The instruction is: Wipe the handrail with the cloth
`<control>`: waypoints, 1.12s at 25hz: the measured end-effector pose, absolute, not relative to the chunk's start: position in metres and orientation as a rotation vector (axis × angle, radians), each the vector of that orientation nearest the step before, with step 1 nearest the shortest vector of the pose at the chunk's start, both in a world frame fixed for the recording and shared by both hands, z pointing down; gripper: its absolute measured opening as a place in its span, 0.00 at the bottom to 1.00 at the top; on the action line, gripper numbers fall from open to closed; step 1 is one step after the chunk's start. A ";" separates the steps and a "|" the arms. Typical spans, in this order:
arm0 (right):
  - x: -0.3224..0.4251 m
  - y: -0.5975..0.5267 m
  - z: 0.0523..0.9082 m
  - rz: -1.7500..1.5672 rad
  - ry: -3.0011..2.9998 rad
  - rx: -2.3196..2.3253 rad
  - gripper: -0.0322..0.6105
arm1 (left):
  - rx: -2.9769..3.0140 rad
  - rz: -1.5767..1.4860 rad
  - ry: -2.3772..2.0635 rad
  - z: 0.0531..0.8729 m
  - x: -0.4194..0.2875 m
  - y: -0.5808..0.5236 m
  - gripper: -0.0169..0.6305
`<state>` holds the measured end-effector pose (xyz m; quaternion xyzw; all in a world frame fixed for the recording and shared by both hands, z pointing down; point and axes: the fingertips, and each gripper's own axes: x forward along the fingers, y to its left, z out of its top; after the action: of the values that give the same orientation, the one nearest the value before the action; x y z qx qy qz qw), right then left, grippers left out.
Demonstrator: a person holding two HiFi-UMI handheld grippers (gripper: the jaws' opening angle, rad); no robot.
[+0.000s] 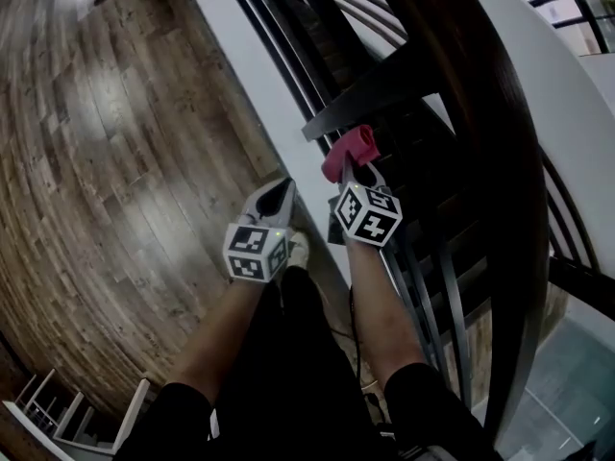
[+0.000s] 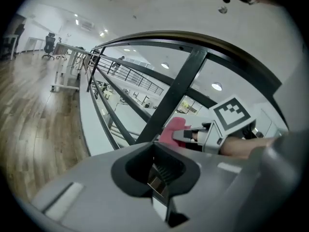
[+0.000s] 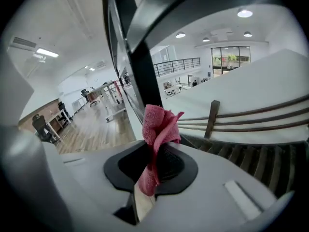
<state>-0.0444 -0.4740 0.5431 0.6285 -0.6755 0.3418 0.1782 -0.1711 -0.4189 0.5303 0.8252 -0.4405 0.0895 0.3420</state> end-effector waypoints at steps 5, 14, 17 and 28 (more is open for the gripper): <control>-0.034 -0.504 0.547 1.008 -1.862 1.818 0.11 | 2.160 0.282 -1.121 0.541 -0.167 -0.429 0.03; -0.035 -0.497 0.544 0.752 -1.729 1.806 0.11 | 2.157 0.353 -1.096 0.551 -0.170 -0.416 0.03; -0.031 -0.490 0.541 0.732 -1.707 1.856 0.11 | 2.172 0.360 -1.057 0.548 -0.167 -0.414 0.03; -0.012 -0.457 0.550 1.034 -1.653 2.048 0.11 | 2.304 0.430 -0.853 0.546 -0.156 -0.407 0.03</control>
<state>-0.0119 -0.4572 0.5503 0.7154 -0.5775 0.3610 0.1562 -0.1559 -0.4071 0.5462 0.8757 -0.3241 0.1634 0.3183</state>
